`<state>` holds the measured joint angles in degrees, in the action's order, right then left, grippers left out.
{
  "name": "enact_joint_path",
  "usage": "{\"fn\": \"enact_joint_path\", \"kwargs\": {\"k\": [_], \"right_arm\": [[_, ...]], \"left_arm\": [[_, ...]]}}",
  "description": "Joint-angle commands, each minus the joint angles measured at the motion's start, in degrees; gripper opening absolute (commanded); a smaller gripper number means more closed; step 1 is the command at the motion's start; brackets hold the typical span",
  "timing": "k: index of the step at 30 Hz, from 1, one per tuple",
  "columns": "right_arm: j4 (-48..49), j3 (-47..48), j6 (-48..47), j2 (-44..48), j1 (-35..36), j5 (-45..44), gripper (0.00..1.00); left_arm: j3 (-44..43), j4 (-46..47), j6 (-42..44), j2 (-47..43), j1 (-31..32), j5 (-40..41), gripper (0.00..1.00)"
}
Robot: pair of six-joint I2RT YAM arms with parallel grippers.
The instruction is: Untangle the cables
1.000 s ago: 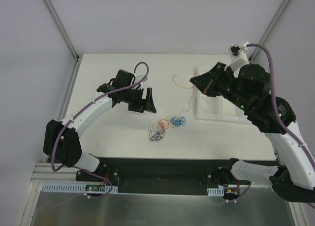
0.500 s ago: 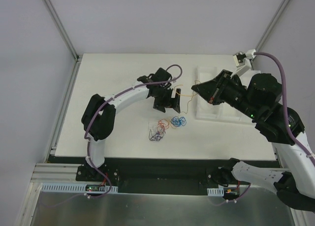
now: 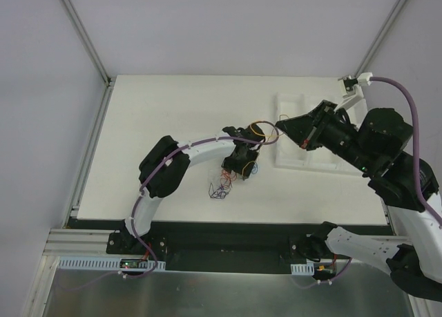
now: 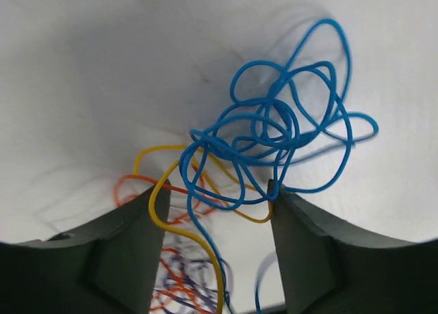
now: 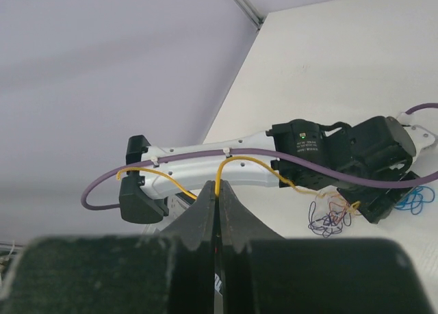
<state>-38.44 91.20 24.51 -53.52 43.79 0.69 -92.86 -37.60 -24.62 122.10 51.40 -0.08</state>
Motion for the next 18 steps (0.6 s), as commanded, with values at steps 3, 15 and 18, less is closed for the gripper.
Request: {"fn": "enact_joint_path", "kwargs": {"k": [3,15,18], "right_arm": [[-2.69,14.16,-4.03,-1.76,-0.11,-4.11,0.00],[-6.82,36.34,-13.70,-5.55,-0.11,-17.54,0.00],[-7.71,32.39,-13.88,-3.71,-0.11,-23.70,0.00]], "left_arm": [[2.58,-5.99,-0.33,2.62,-6.82,10.81,0.53],[15.60,-2.12,6.51,-6.69,-24.59,6.94,0.52],[15.95,-2.03,8.45,-9.42,-24.76,6.41,0.54]]}}
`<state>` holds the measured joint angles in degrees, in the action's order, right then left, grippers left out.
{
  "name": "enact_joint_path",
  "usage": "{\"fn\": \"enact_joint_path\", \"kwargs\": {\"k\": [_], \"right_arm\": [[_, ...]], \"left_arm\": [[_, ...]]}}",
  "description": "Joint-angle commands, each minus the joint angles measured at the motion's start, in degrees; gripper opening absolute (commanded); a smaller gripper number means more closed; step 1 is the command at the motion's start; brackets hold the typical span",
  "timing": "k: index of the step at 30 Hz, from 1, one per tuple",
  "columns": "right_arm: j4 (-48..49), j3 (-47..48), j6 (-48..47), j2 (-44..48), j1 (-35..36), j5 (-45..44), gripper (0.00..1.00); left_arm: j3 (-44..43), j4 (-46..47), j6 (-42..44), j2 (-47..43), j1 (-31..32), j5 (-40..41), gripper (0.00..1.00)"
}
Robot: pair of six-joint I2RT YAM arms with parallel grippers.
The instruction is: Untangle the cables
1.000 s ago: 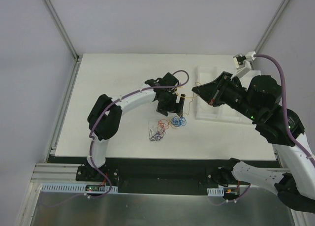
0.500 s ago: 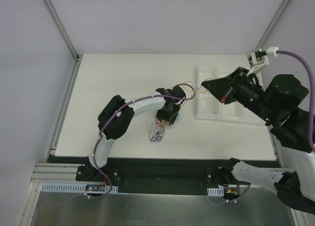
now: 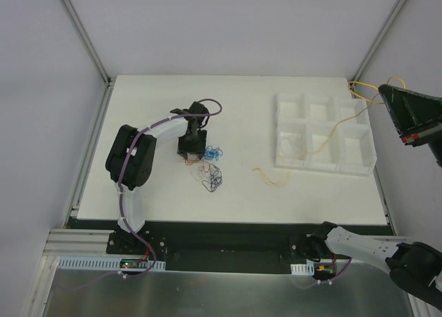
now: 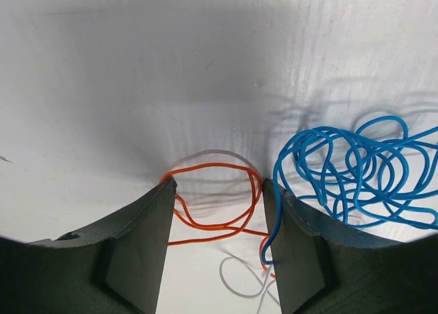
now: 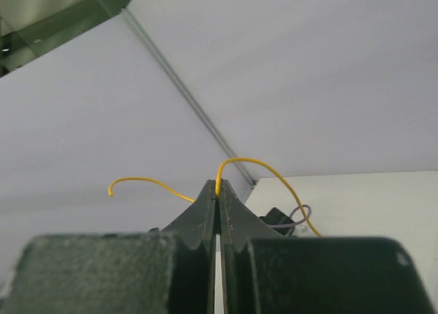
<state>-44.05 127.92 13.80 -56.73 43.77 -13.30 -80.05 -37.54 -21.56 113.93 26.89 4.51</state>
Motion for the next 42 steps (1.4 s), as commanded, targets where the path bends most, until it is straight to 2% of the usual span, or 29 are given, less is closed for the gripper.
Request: {"fn": "enact_joint_path", "kwargs": {"k": [1,6,10,13,21,25,28,30,35,42], "right_arm": [[-2.09,-5.30,-3.43,-0.31,-0.09,-11.29,0.00],[-3.93,-6.89,-5.53,-1.01,-0.17,-16.39,0.00],[-6.74,-6.01,-8.26,-2.59,-0.09,-23.77,0.00],[-6.75,-6.36,-9.75,-3.12,-0.17,-27.82,0.00],[-7.63,-3.82,-17.23,-9.09,-2.36,-35.75,0.00],[-10.87,4.68,-11.80,-16.45,-14.12,-21.80,0.00],[-11.67,11.55,-10.20,-21.48,-21.07,-15.98,0.00],[-11.32,11.13,-8.63,-22.81,-26.95,-11.33,0.00],[-9.39,0.78,-5.55,-21.41,-39.09,-1.92,0.00],[-4.82,-22.59,-5.98,-15.96,-44.81,0.65,0.00]], "left_arm": [[3.32,-2.10,5.65,-2.30,-0.35,1.21,0.55],[3.67,-2.36,5.74,-7.22,-1.05,-1.96,0.63],[3.58,-3.59,5.04,-13.10,-1.14,-6.60,0.80],[4.20,-3.68,4.95,-18.46,-1.06,-9.43,0.87],[7.01,-4.56,7.14,-28.40,-0.97,-15.14,0.91],[9.03,-4.82,8.37,-30.60,-0.88,-16.38,0.93],[9.74,-5.09,9.52,-31.66,-0.79,-16.55,0.95],[9.83,-5.26,9.78,-32.10,-0.88,-17.60,0.95],[8.77,-5.61,9.52,-32.37,-0.79,-21.29,0.94],[8.77,-5.70,9.78,-33.25,-0.70,-22.53,0.93]]}}
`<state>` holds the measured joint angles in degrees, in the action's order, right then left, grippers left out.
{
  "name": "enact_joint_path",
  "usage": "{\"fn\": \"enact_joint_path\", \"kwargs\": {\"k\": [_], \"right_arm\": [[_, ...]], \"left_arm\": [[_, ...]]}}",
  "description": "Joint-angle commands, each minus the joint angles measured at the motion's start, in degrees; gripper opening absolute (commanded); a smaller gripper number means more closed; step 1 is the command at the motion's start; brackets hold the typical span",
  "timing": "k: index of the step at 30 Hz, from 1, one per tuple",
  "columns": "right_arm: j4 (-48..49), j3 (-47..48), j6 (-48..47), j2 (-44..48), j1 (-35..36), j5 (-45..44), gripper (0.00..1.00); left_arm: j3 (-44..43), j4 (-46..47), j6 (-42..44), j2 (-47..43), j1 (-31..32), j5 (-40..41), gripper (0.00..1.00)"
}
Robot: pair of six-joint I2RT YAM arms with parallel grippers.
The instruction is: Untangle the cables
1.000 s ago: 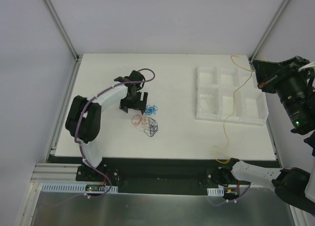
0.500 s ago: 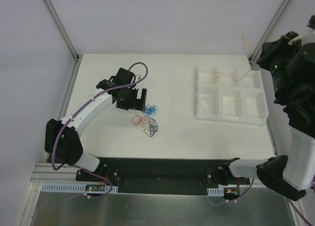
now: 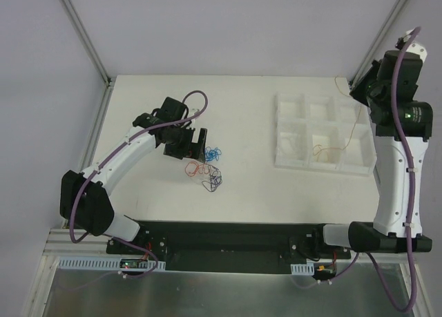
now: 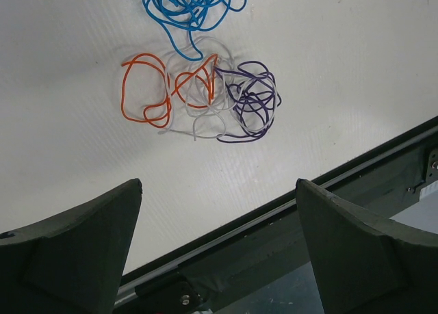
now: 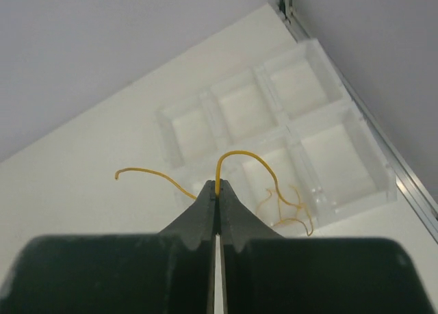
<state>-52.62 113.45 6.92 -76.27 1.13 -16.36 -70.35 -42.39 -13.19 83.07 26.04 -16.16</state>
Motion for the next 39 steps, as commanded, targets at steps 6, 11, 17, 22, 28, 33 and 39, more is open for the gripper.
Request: {"fn": "enact_joint_path", "kwargs": {"k": [6,11,17,22,28,33,39], "right_arm": [[6.83,-19.31,-0.06,1.05,-4.64,4.93,0.00],[6.22,-16.96,-0.85,-5.02,-7.10,8.18,0.00],[5.42,-14.12,-3.32,-10.03,-7.98,9.15,0.00],[13.57,-27.36,1.86,-11.97,-8.24,22.13,0.00],[25.79,-36.89,11.26,-14.43,-10.09,41.72,0.00],[28.63,-30.41,13.21,-14.52,-10.18,47.30,0.00],[27.66,-24.51,15.06,-12.68,-11.32,45.90,0.00]], "left_arm": [[-1.37,-1.47,2.64,-2.03,0.15,-1.77,0.93],[-2.16,-1.91,2.03,-1.77,0.15,-2.73,0.93],[-2.08,-1.99,0.98,-2.29,0.15,-1.59,0.93],[-2.34,-2.17,1.33,-3.17,0.15,-0.10,0.93],[-2.34,-3.05,-0.16,-4.05,0.15,-0.09,0.93],[-2.43,-3.31,-1.57,-4.49,0.15,-0.62,0.93],[-2.69,-2.96,-2.01,-2.74,0.15,-2.03,0.93]]}}
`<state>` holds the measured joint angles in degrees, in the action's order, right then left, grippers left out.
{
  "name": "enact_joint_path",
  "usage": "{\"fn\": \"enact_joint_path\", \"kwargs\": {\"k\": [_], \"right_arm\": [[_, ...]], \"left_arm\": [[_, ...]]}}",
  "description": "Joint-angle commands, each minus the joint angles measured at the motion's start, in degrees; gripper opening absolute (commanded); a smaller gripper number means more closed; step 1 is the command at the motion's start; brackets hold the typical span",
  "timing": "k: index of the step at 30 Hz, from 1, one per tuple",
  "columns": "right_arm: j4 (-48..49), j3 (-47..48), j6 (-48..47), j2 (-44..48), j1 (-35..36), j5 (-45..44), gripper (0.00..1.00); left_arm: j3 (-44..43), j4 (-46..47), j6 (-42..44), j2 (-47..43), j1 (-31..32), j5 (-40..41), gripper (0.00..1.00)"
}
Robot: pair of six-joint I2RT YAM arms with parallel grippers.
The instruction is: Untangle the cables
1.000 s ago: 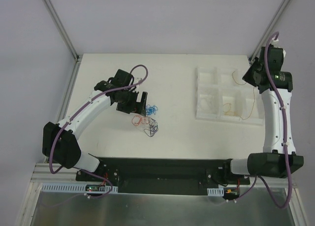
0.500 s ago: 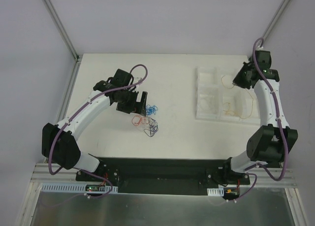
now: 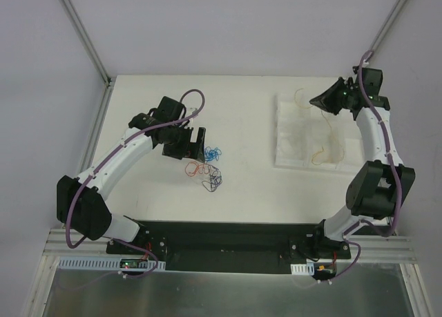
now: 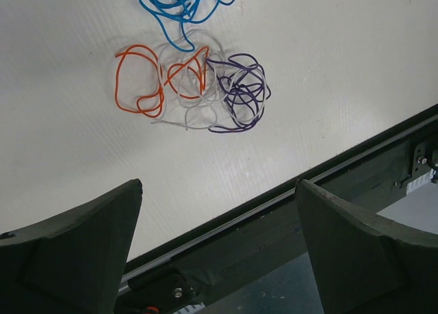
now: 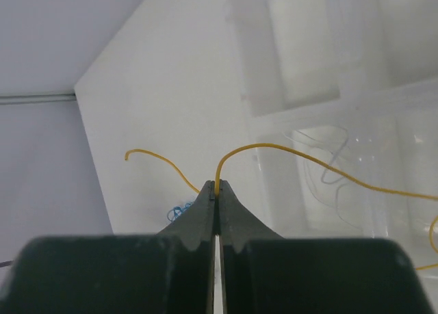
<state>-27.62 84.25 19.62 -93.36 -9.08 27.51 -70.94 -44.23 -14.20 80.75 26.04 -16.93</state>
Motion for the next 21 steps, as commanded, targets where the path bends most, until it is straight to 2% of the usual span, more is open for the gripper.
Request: {"fn": "enact_joint_path", "kwargs": {"k": [1,4,8,14,18,21], "right_arm": [[2.66,4.96,2.01,5.11,-1.20,1.33,0.00],[2.83,4.61,0.25,6.09,-1.55,-0.17,0.00],[5.90,2.24,2.35,4.60,-2.87,0.97,0.00],[16.80,-7.59,9.47,5.30,-5.68,3.60,0.00],[16.54,-12.60,7.90,5.30,-8.14,4.13,0.00],[11.29,-13.32,1.68,4.86,-8.76,1.16,0.00]], "left_arm": [[-2.01,-0.86,-0.92,0.19,0.15,-1.61,0.93],[-1.84,-0.25,-0.48,1.34,0.15,-2.93,0.93],[-1.14,-0.25,-0.13,0.29,0.24,-4.17,0.93],[0.19,-0.16,-0.57,-1.39,0.15,-4.34,0.93],[-1.30,-0.59,-0.57,-1.38,0.24,-3.73,0.93],[-0.87,-0.68,-1.18,-3.14,0.24,-2.59,0.93]]}}
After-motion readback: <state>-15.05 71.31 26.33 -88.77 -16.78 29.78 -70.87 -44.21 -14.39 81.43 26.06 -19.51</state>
